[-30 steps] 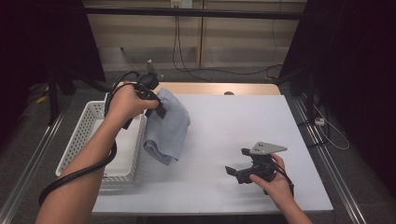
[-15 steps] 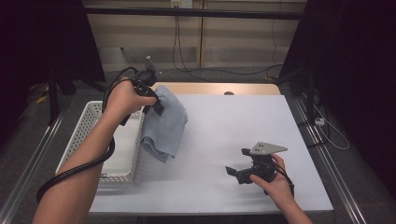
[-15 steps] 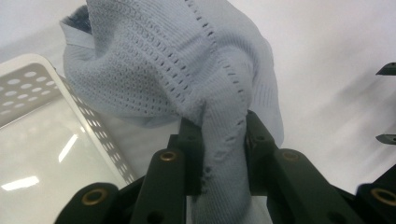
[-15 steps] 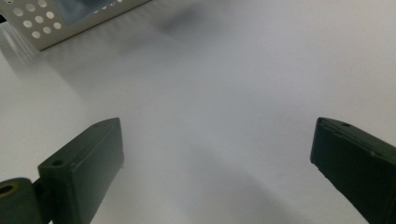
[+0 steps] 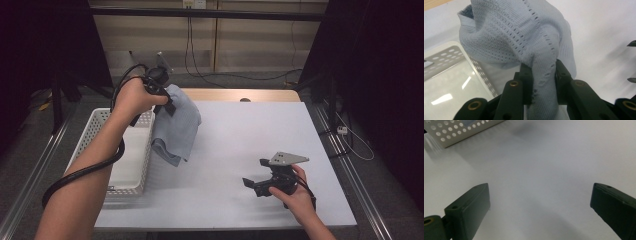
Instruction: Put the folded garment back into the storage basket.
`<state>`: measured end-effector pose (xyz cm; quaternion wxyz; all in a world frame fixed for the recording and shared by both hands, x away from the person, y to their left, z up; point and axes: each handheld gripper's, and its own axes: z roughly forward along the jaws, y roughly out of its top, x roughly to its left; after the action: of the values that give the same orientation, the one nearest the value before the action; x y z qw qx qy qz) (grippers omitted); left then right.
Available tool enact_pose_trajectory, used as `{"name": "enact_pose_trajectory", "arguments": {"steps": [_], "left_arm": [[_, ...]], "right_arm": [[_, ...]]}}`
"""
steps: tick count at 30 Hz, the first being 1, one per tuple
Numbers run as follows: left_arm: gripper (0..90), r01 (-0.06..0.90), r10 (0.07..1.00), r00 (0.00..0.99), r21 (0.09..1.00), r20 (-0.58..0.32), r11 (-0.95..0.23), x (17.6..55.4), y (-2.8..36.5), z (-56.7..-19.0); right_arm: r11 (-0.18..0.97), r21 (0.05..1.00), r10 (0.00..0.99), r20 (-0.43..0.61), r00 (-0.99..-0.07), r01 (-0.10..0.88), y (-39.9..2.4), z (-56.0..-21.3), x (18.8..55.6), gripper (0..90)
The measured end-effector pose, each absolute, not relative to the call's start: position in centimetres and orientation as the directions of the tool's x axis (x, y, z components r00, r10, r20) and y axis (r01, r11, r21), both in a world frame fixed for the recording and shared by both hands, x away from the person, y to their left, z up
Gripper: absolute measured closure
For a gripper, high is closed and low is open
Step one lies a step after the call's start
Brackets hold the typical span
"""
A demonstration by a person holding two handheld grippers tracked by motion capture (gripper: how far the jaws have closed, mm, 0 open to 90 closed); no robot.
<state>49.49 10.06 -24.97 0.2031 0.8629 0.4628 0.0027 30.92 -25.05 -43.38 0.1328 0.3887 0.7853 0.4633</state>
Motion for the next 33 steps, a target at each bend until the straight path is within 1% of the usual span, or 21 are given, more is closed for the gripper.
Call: {"name": "enact_pose_trajectory", "arguments": {"steps": [21, 33], "left_arm": [[74.0, 0.797, 0.807, 0.569, 0.346, -0.157, -0.495, 50.3, 10.9, -23.5], [74.0, 0.803, 0.813, 0.562, 0.340, -0.154, -0.490, 50.5, 12.3, -22.6]], "right_arm": [[0.266, 0.832, 0.732, 0.154, -0.664, 0.487, -25.1, -43.3, 30.9, 2.4], [0.270, 0.832, 0.731, 0.151, -0.665, 0.485, -24.9, -43.4, 30.9, 2.4]]}}
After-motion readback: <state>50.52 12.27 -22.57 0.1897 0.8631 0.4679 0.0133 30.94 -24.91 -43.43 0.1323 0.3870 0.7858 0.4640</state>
